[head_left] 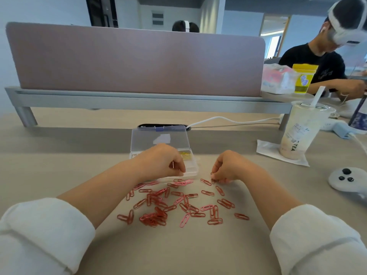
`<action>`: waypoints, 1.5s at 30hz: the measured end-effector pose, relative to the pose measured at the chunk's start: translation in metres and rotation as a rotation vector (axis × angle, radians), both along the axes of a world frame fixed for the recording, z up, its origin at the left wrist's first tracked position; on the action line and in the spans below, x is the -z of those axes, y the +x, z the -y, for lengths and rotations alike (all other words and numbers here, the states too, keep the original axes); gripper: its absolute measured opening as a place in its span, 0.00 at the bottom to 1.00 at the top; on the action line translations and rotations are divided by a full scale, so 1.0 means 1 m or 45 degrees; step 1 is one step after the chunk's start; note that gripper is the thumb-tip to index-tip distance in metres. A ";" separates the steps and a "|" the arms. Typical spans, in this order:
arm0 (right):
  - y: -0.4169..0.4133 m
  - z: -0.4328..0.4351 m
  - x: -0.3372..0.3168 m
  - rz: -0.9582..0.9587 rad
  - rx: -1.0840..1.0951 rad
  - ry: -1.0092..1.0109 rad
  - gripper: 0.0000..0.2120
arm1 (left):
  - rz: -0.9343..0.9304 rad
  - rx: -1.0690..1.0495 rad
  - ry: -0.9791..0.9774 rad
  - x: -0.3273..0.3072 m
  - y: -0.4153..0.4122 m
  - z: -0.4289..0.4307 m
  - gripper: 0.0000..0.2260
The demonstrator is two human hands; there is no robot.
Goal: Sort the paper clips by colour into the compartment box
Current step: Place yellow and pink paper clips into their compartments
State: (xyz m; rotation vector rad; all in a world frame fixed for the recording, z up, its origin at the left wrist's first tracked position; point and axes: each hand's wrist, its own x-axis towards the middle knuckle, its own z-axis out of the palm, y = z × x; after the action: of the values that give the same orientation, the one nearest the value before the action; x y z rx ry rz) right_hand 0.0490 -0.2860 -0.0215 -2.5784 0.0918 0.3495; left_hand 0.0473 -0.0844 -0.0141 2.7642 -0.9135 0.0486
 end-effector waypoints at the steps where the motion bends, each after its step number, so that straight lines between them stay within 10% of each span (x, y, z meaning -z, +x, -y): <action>1: -0.001 0.000 0.001 0.051 0.009 -0.028 0.03 | -0.008 0.006 0.022 0.001 -0.004 0.000 0.07; 28: -0.019 -0.027 0.010 0.482 -0.459 0.079 0.06 | 0.059 -0.077 0.066 0.018 -0.021 0.002 0.04; 36: -0.038 0.000 -0.003 0.154 -0.484 0.009 0.09 | -0.233 -0.023 -0.660 0.011 -0.036 0.013 0.09; 45: -0.059 -0.007 0.007 0.143 -0.577 -0.097 0.10 | -0.355 -0.122 -0.401 0.012 -0.050 0.017 0.12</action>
State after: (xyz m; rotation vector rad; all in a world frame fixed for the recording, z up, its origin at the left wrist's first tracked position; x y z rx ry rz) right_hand -0.0097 -0.2791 -0.0285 -2.6709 -0.5358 0.3670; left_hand -0.0027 -0.1018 -0.0259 2.4412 -0.6392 -0.1592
